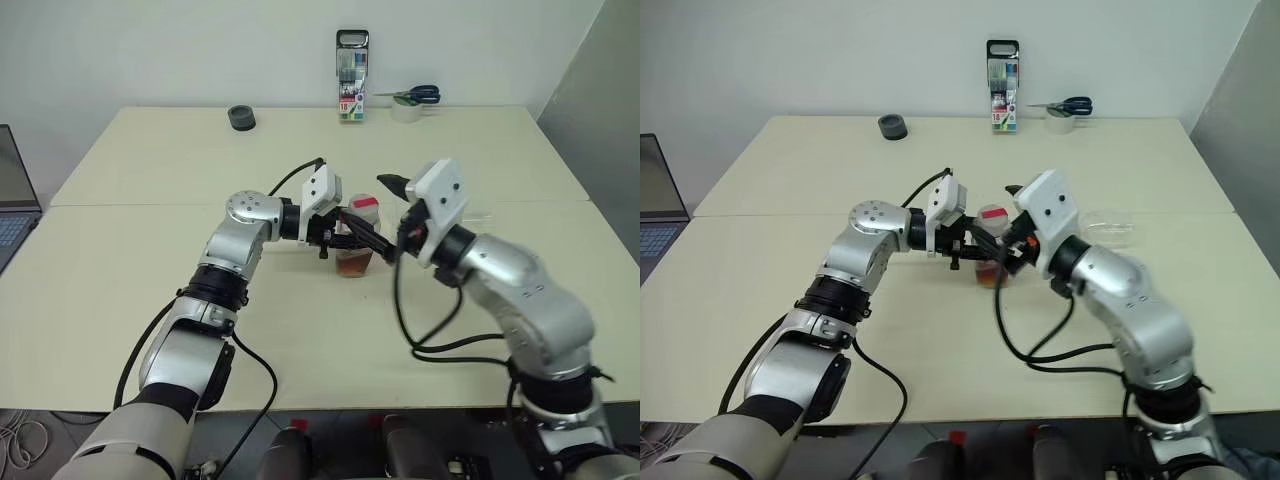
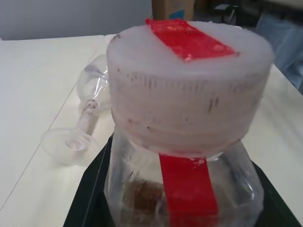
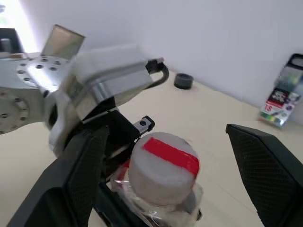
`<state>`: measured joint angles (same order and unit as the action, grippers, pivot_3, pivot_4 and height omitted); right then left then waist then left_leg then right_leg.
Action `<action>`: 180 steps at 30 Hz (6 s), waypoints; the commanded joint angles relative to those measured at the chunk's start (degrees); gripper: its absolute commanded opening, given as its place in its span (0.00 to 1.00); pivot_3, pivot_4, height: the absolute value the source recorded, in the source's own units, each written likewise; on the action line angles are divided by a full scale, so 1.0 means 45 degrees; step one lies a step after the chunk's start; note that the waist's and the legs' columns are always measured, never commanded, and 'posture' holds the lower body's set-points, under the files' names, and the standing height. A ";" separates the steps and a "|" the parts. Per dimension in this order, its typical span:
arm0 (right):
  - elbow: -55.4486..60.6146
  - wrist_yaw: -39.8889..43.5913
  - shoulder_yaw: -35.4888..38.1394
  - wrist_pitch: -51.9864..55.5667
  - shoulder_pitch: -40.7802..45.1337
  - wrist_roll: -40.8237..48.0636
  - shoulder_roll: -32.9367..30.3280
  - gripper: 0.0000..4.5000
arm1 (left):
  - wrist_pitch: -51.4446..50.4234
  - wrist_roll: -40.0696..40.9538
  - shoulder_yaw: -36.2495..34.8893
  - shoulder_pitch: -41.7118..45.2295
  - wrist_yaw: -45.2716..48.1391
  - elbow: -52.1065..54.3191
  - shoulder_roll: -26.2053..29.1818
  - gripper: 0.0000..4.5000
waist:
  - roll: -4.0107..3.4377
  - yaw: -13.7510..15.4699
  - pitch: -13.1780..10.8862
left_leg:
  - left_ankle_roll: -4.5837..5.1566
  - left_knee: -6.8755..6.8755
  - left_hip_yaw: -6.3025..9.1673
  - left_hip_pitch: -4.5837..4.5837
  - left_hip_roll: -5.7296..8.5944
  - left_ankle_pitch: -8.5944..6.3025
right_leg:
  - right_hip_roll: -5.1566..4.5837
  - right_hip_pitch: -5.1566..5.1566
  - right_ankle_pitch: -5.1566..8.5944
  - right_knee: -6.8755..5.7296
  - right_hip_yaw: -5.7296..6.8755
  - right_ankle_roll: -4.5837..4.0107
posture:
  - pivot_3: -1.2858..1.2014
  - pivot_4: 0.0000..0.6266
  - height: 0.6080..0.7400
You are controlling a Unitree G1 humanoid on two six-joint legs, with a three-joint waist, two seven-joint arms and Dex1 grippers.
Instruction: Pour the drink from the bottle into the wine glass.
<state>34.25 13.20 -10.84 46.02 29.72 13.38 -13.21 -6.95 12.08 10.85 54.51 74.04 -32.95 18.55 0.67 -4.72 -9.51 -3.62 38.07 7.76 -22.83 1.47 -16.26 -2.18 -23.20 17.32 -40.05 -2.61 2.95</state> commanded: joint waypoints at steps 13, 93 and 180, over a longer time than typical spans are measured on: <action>-0.0205 -0.1177 -0.0158 0.0036 -0.0271 -0.1213 0.1018 0.94 | -0.0099 0.0275 -0.0452 0.0634 -0.0099 -0.0185 -0.0168 0.39 | 0.0000 -0.0015 0.0000 | 0.0000 -0.0003 0.0001 0.0000 0.0005 0.0000 | -0.0002 0.0001 0.0000 0.0003 0.0006 0.0000 | 0.52 0.24 1.00; -0.0698 0.0204 0.0477 -0.1264 -0.0606 -0.0413 0.0611 0.81 | 0.0226 -0.0009 -0.0570 0.1043 0.0840 -0.0696 -0.0016 0.39 | 0.0000 -0.0033 0.0001 | 0.0003 -0.0003 -0.0004 -0.0005 0.0012 0.0016 | -0.0010 -0.0004 -0.0001 -0.0007 0.0018 -0.0001 | 0.52 0.24 1.00; -0.2673 0.4567 0.2191 -0.1047 0.1394 0.2722 -0.2723 1.00 | 0.0004 0.0045 -0.0484 0.0673 0.1208 -0.0144 0.0192 0.39 | -0.0002 -0.0044 0.0002 | 0.0005 -0.0001 -0.0004 -0.0007 0.0013 0.0016 | -0.0019 0.0002 -0.0001 -0.0002 0.0024 -0.0002 | 0.52 0.24 1.00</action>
<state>19.98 34.73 -3.46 41.05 35.95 24.66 -24.93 -7.21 11.28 9.64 56.82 79.38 -36.05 19.28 0.66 -4.91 -9.50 -3.60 38.07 7.74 -22.86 1.53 -16.19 -2.27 -23.19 17.32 -40.06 -2.50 2.94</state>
